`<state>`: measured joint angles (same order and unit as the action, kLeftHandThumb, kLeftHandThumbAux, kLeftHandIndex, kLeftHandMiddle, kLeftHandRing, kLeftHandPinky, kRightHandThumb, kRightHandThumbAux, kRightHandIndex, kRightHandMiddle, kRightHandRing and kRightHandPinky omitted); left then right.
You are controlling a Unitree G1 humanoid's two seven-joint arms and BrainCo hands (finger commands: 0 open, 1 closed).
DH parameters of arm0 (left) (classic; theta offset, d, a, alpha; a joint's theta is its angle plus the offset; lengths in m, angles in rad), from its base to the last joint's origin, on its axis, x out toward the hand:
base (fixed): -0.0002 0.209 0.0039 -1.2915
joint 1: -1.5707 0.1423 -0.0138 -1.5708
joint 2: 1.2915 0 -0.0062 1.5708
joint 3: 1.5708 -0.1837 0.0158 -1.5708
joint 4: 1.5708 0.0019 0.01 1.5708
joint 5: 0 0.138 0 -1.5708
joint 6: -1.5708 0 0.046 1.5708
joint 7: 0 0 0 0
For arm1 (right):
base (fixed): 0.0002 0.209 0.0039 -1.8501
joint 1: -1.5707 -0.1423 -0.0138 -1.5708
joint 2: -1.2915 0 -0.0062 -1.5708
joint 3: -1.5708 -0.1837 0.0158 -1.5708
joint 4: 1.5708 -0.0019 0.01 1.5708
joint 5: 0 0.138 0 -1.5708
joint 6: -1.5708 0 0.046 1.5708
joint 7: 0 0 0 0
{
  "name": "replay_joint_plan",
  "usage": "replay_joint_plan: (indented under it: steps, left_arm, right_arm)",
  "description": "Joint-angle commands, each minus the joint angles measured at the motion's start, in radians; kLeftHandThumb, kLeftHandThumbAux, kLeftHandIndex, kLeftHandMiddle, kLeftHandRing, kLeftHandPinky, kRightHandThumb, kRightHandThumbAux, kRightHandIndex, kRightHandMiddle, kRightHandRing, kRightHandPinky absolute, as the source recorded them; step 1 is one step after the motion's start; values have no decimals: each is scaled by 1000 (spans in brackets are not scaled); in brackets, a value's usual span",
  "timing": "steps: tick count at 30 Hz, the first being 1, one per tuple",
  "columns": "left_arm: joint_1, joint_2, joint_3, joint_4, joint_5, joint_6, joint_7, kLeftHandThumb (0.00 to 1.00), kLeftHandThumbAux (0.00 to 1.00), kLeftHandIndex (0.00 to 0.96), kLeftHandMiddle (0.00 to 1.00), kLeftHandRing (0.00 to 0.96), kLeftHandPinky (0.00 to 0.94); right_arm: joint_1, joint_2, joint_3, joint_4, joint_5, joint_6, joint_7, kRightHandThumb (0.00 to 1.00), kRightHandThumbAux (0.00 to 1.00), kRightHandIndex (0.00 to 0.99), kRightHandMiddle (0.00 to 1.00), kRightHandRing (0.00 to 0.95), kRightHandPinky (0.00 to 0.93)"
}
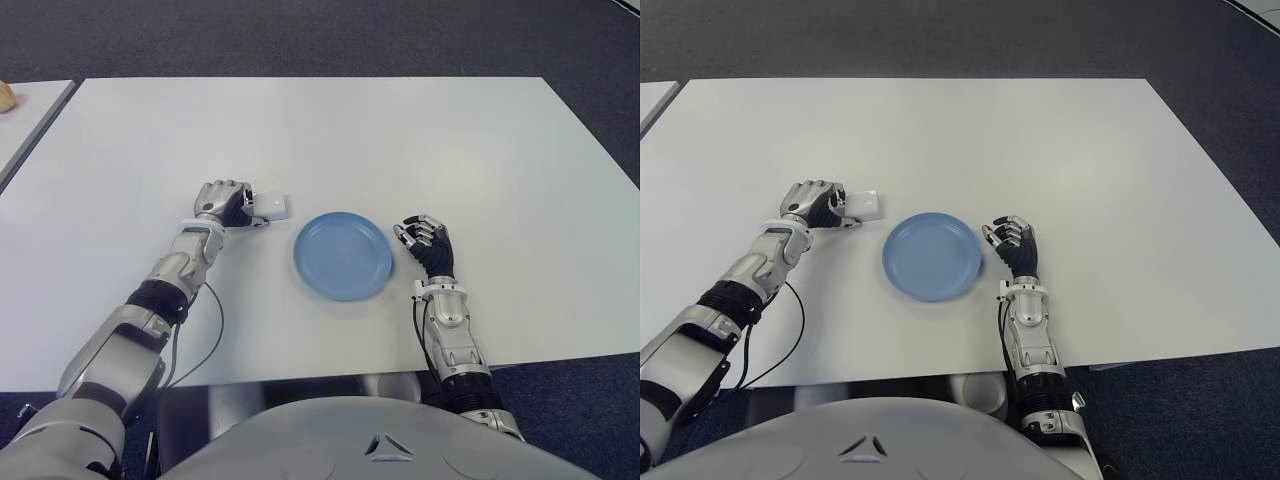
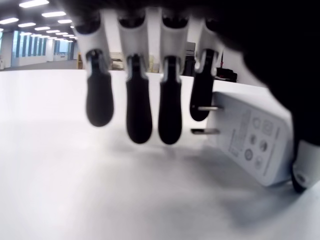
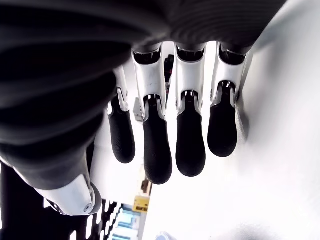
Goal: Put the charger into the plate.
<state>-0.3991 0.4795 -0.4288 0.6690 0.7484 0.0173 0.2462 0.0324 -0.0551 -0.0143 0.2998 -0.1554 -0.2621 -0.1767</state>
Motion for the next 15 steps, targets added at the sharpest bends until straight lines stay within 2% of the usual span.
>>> replay_joint_plan:
  steps: [1,15]
  left_arm:
    - [36,4,19,-8,-29,-8,-24,845,669,398,544,838,859]
    - [54,3,57,-28,-59,-61,25,848,669,398,545,861,866]
  right_arm:
    - [7,5,0,5,1,10,0,705,730,431,626,635,628]
    - [1,1,-2,21,-4,-2,-5,705,730,430,629,641,636]
